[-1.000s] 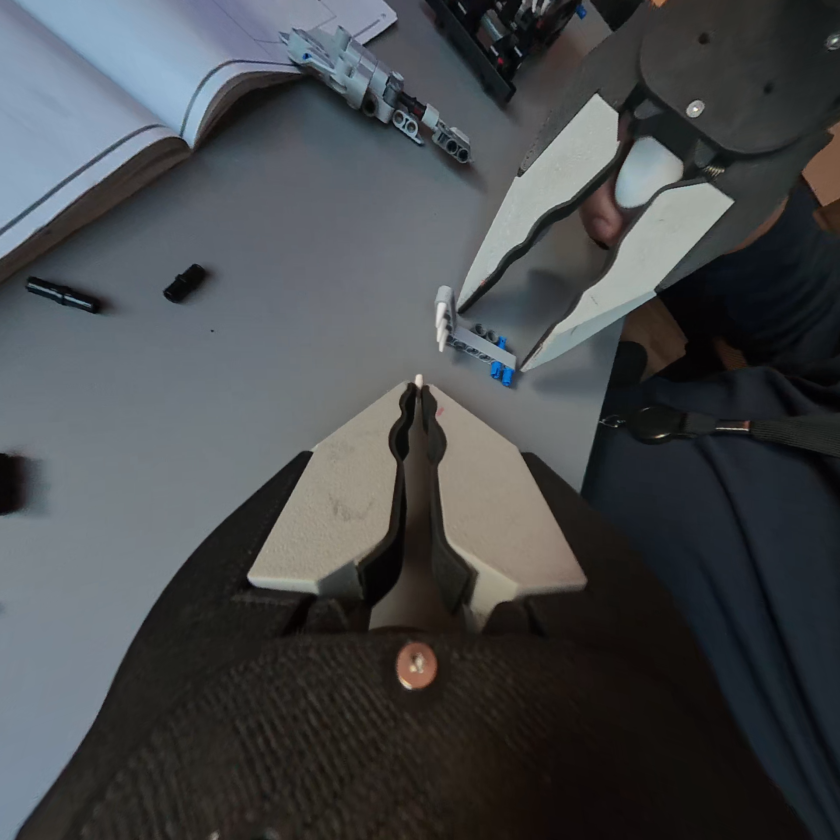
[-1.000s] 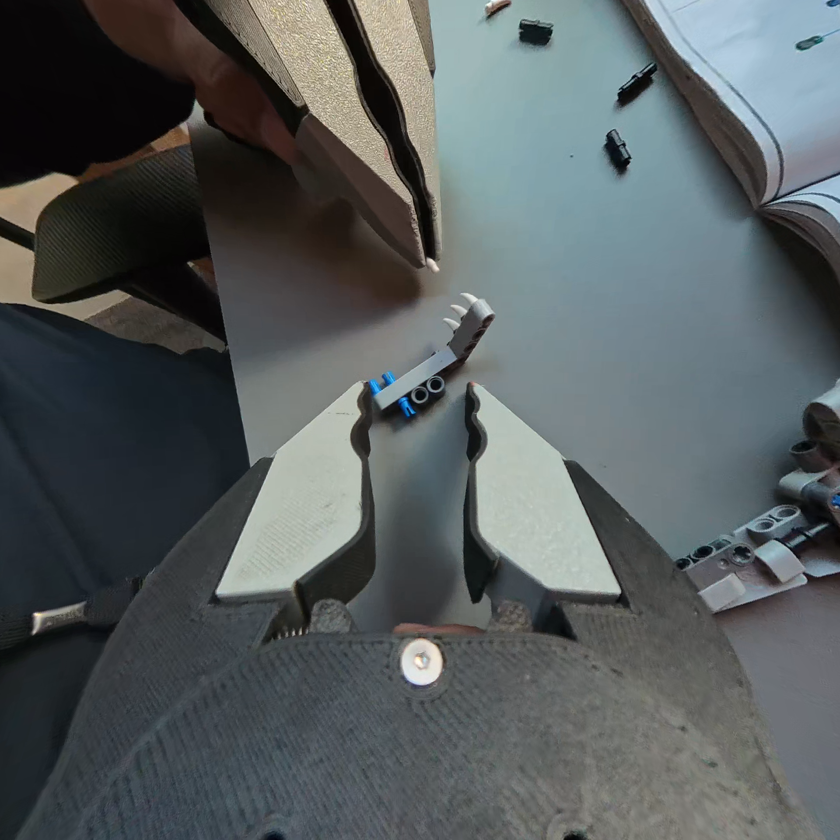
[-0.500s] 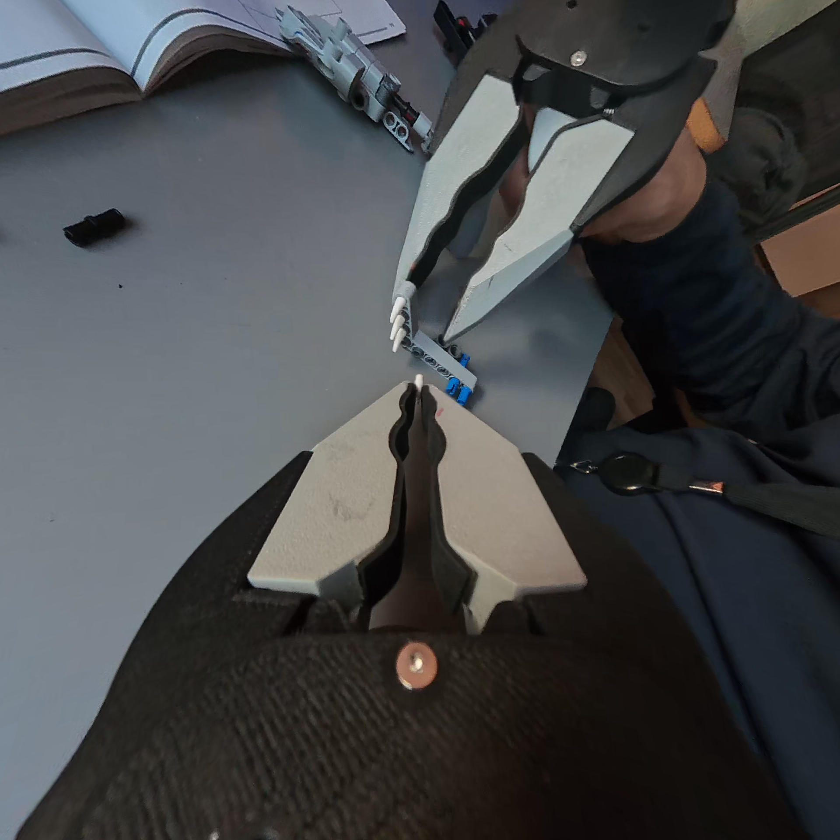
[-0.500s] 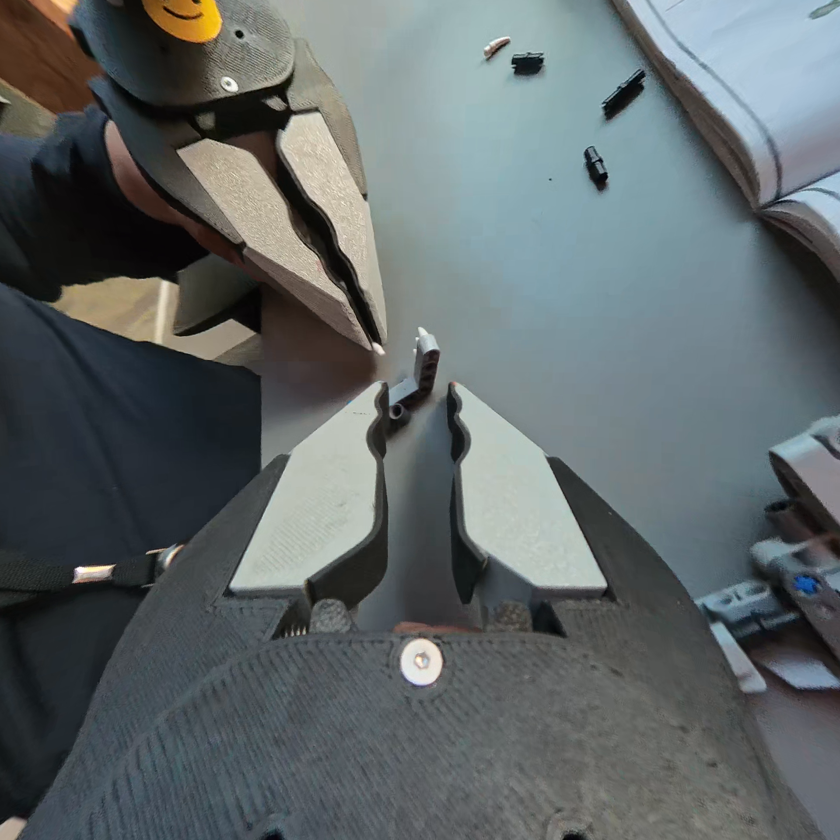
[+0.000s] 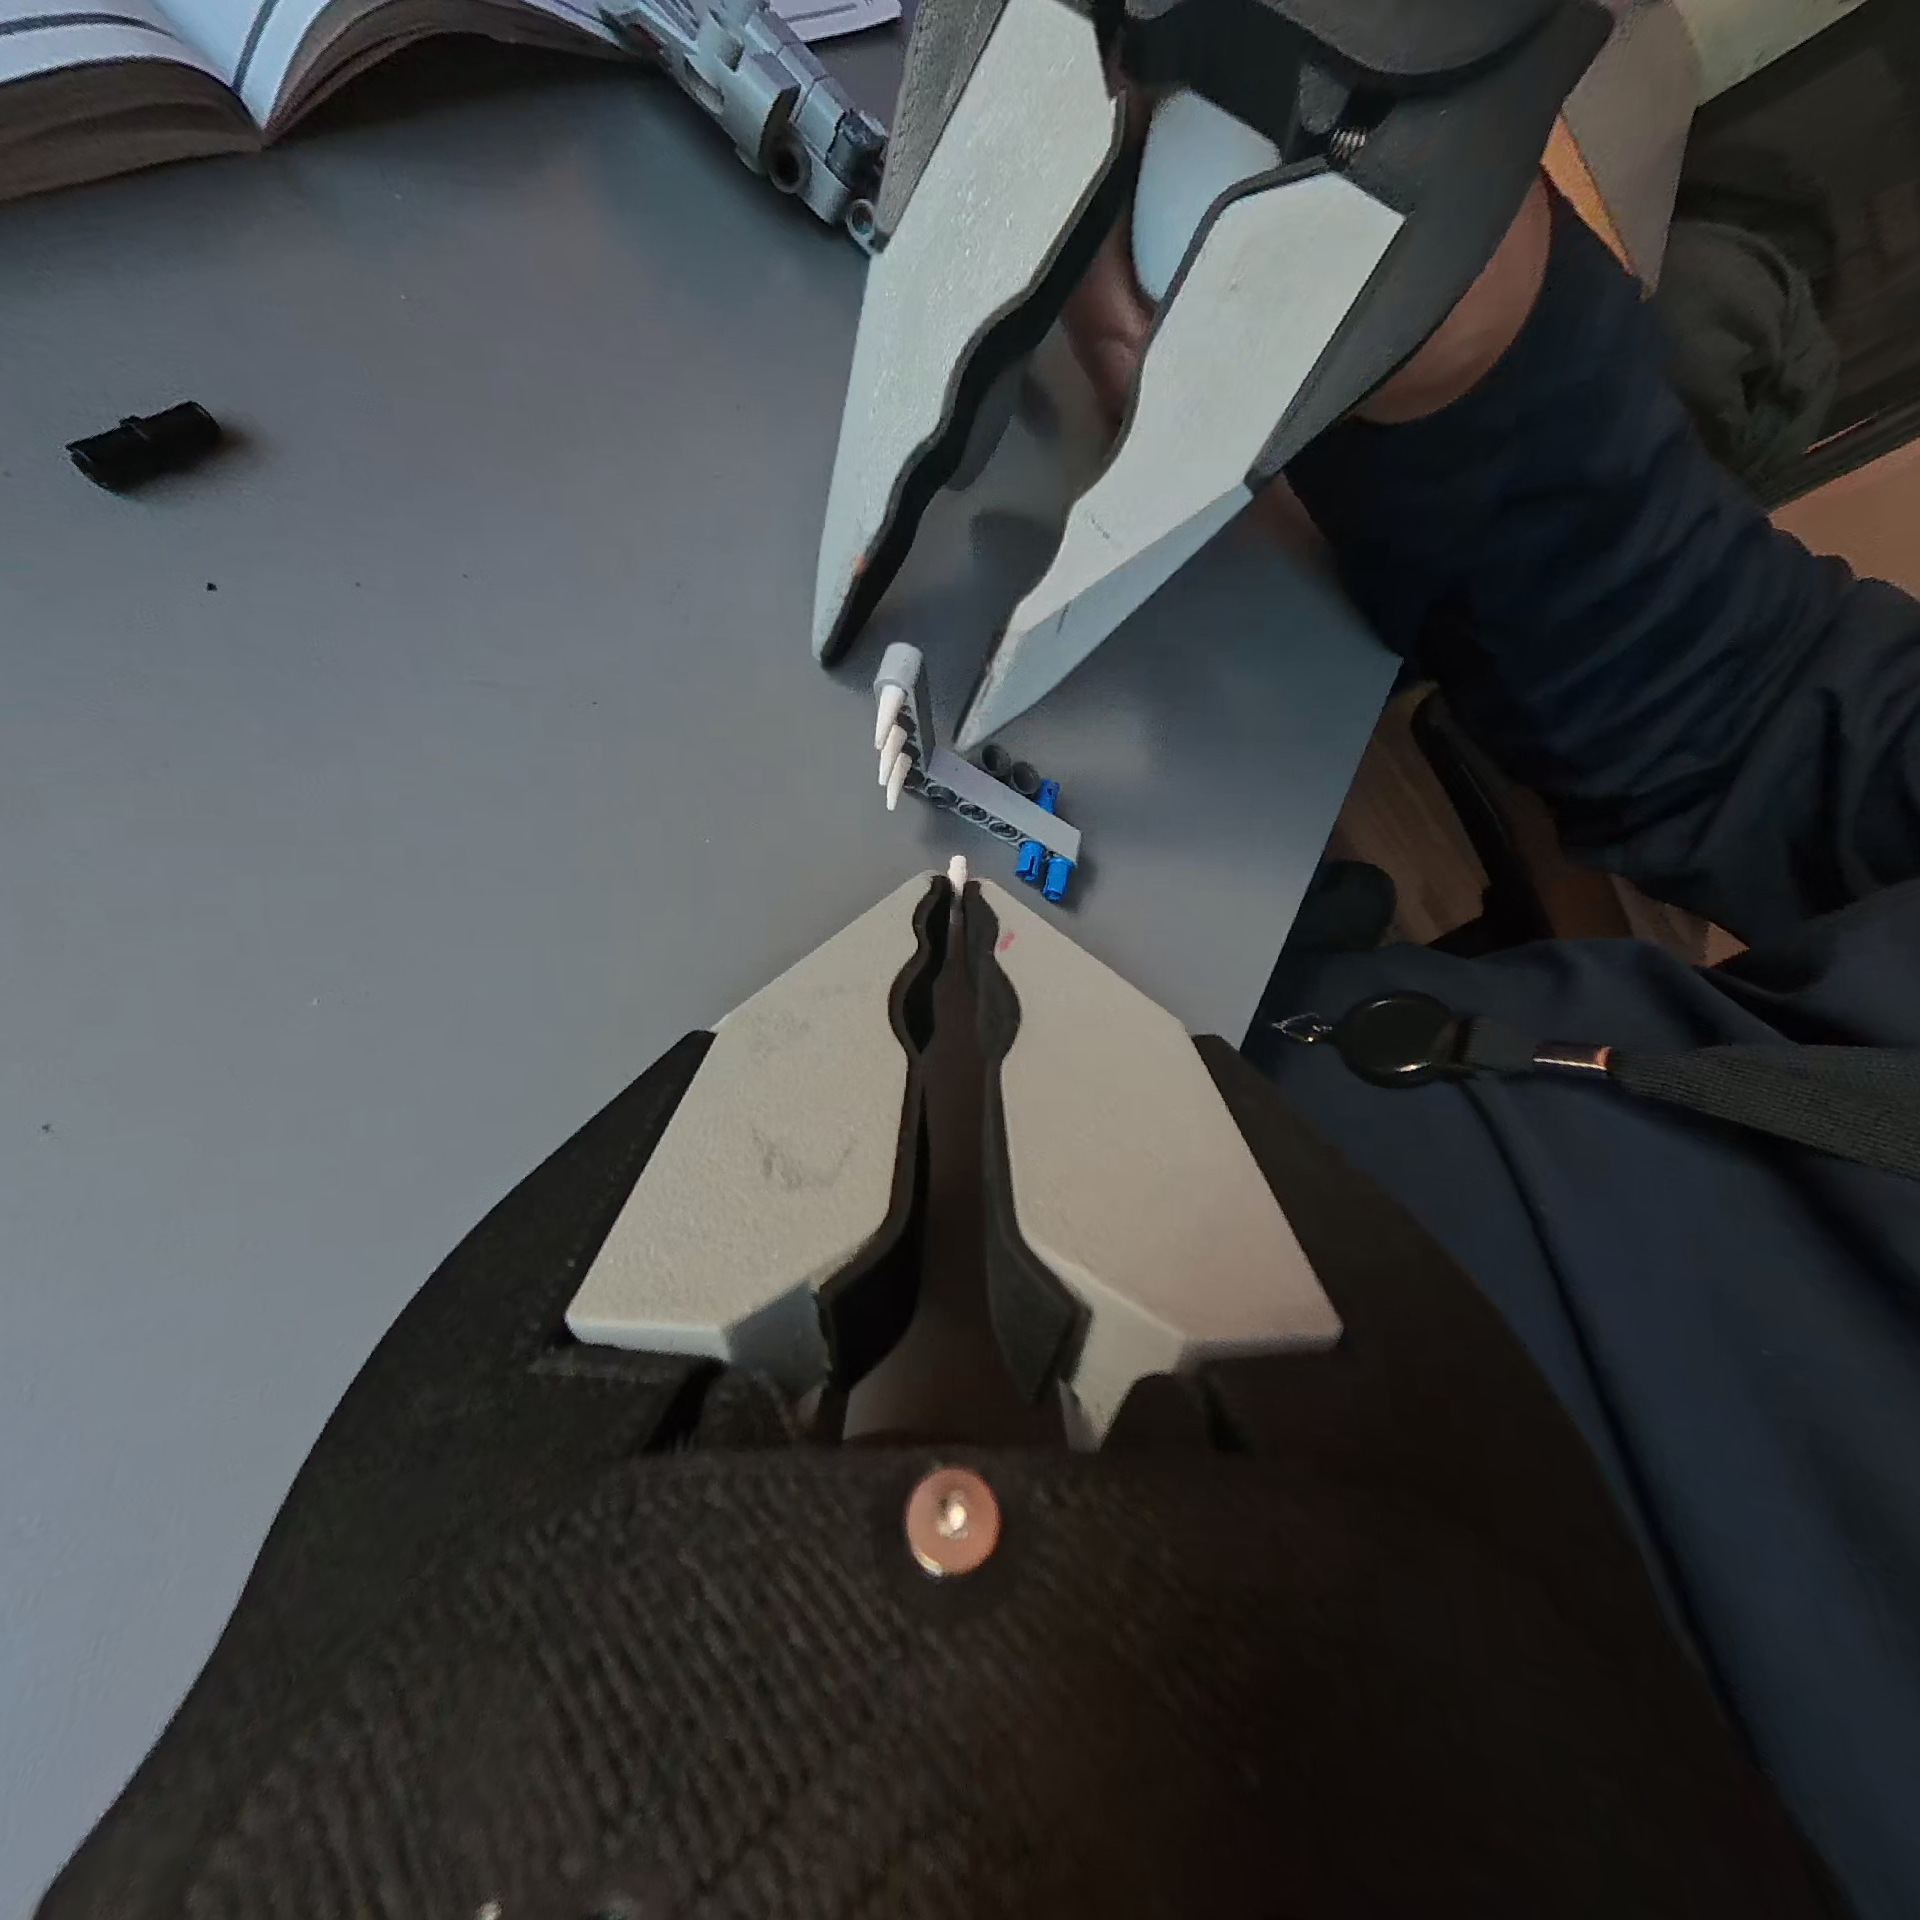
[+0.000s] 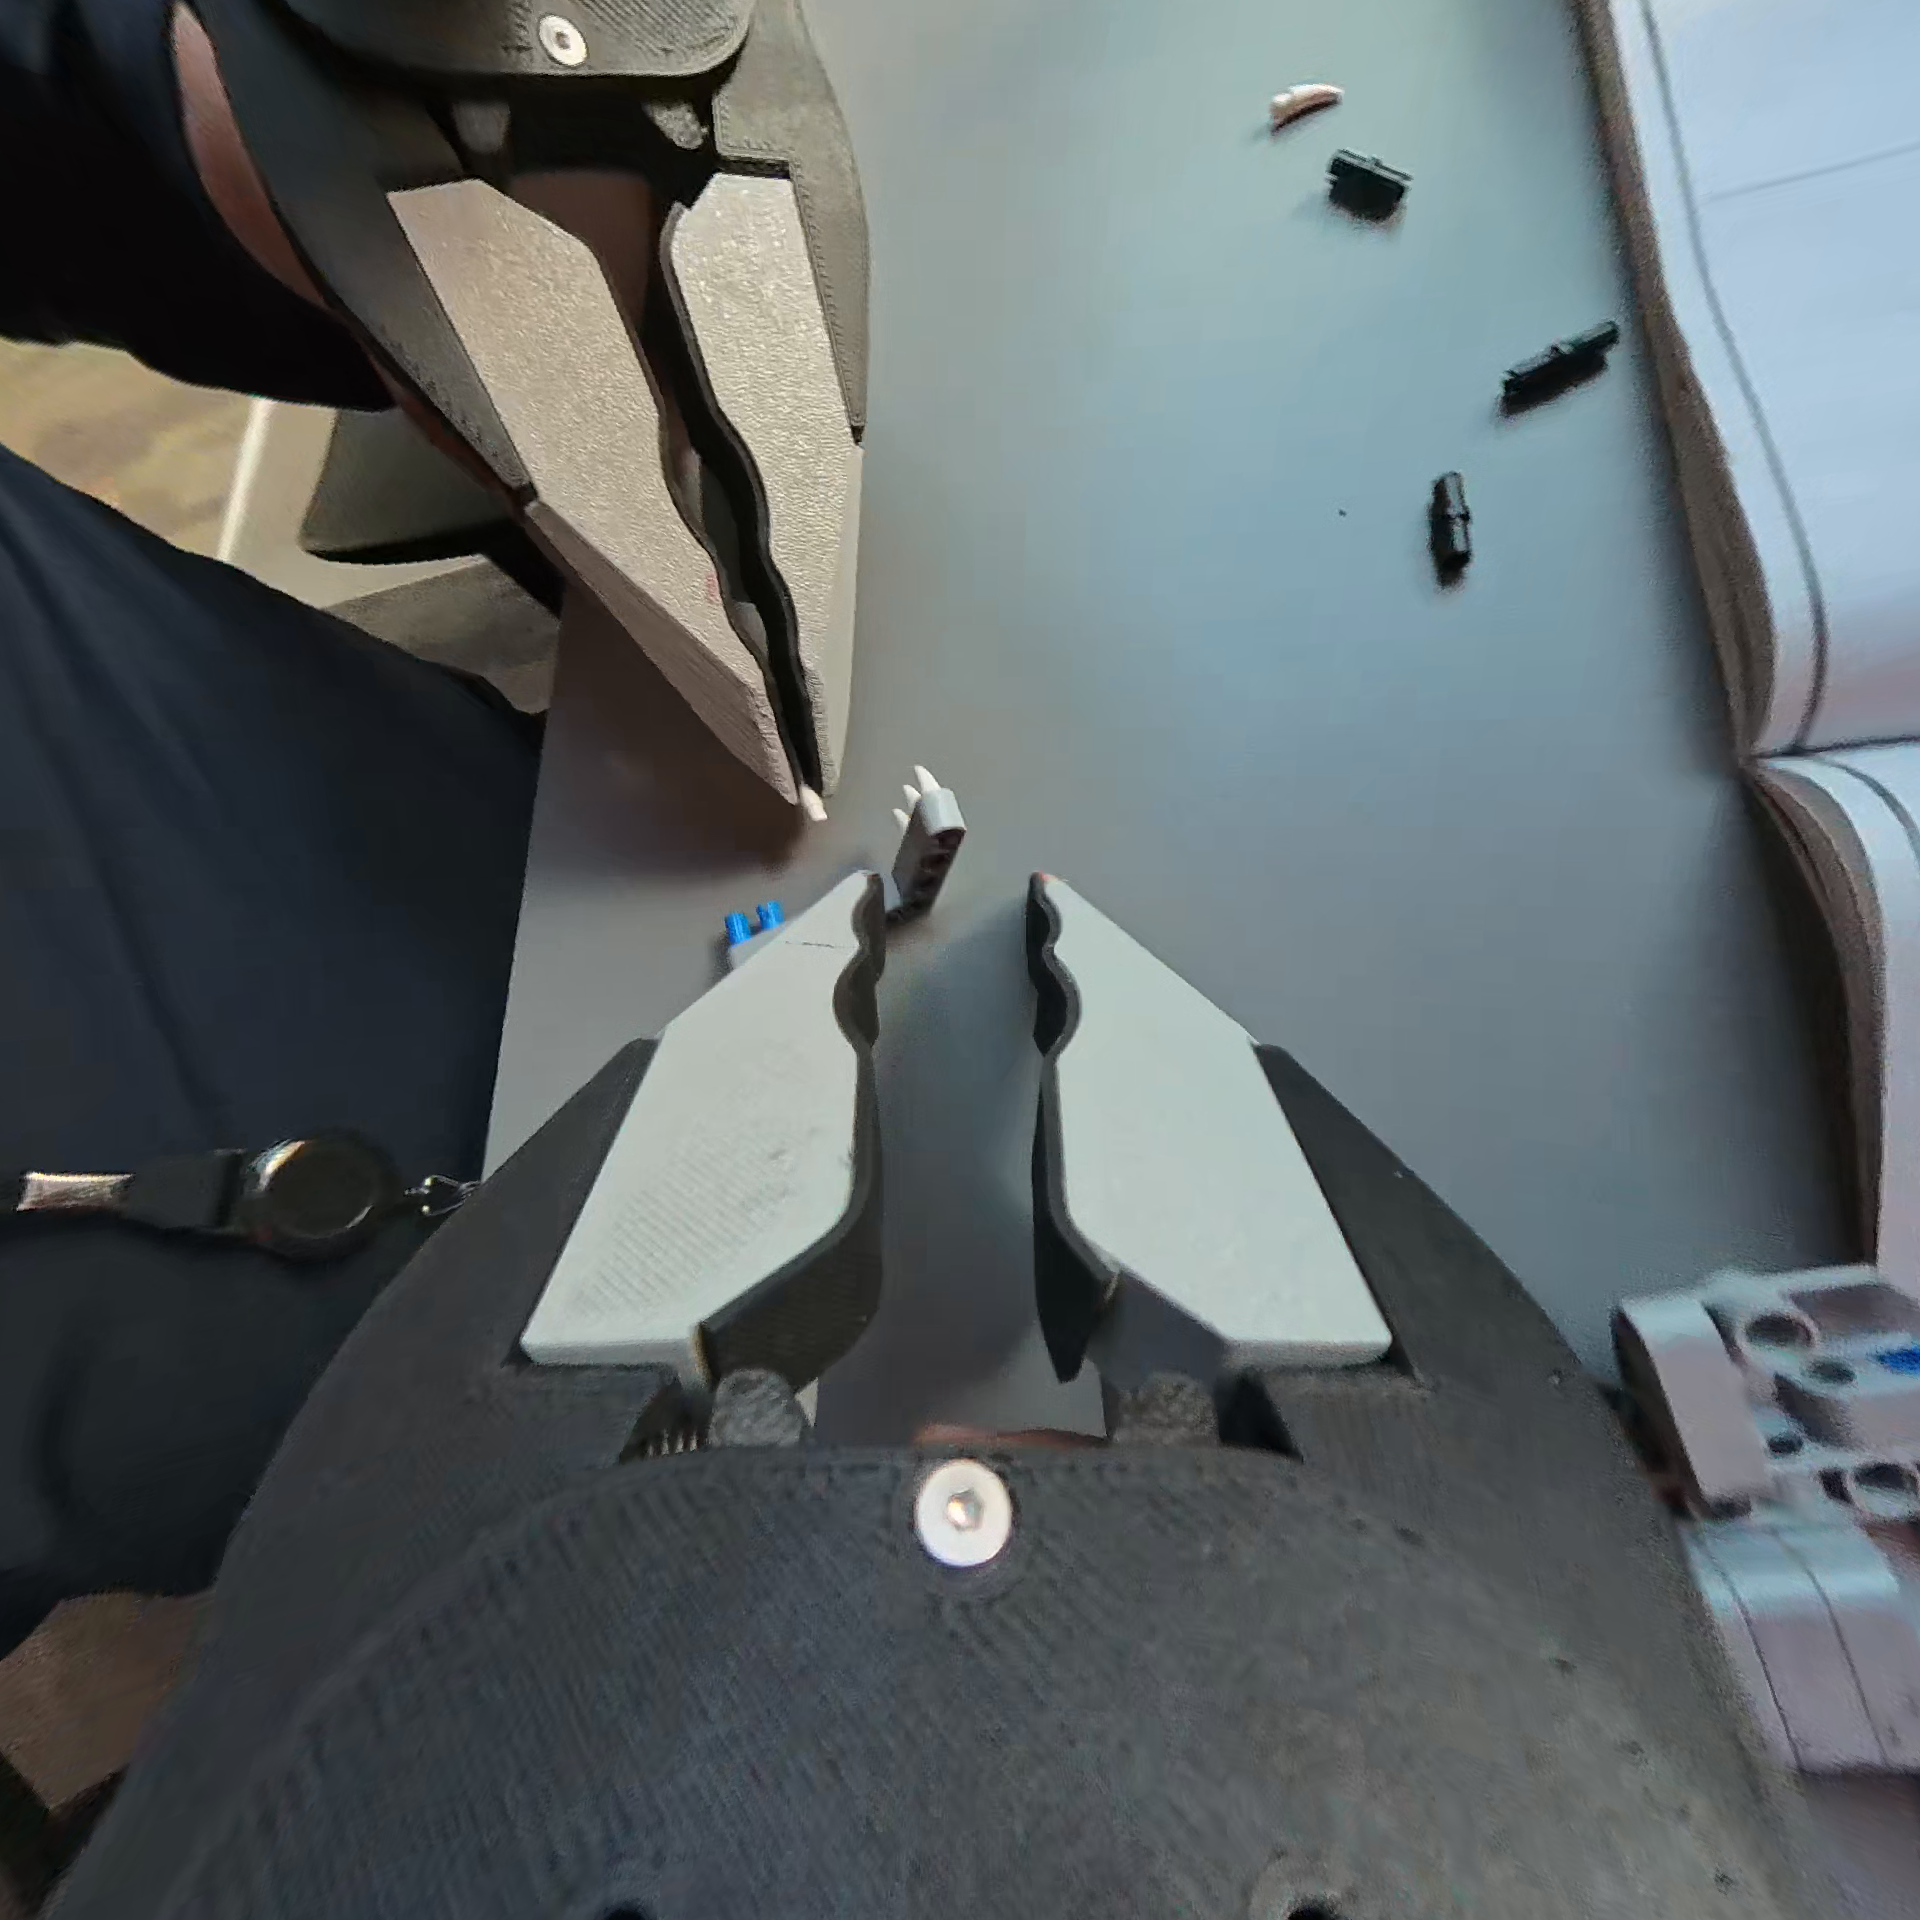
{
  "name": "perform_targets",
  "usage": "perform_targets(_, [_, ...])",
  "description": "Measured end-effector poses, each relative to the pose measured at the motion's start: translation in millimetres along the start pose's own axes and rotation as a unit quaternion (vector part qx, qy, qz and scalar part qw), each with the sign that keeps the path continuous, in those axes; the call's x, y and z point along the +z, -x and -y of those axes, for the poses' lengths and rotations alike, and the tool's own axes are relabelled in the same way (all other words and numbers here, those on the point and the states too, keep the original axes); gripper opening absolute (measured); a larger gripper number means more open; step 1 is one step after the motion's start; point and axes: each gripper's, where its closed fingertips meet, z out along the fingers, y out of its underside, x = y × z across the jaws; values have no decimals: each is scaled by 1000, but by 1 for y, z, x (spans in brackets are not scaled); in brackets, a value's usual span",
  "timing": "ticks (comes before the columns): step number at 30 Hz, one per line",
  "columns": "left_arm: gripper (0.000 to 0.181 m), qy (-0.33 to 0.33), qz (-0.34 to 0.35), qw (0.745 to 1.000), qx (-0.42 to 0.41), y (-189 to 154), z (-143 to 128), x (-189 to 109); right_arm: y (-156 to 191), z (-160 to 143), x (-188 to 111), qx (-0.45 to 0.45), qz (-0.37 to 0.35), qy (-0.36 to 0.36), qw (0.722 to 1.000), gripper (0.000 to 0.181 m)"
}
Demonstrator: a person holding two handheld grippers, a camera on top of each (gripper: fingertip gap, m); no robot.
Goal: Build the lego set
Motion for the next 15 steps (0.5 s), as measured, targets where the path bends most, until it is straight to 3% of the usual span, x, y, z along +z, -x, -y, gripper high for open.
perform_targets(1, [0,-4,1,1000,-1,0,1,-1,3,1,3,0,16,3,1000,24])
perform_targets(4, [0,-14,-3,1000,-4,0,3,-3,8,1,9,-4,39,6,999,8])
perform_targets(9, [1,-19,-11,1000,-2,-3,3,-5,12,10,2,-3,41,-46,998,5])
perform_targets(15, [0,-6,-21,1000,5,-6,1,-2,-6,12,-19,-56,-125,-82,987,5])
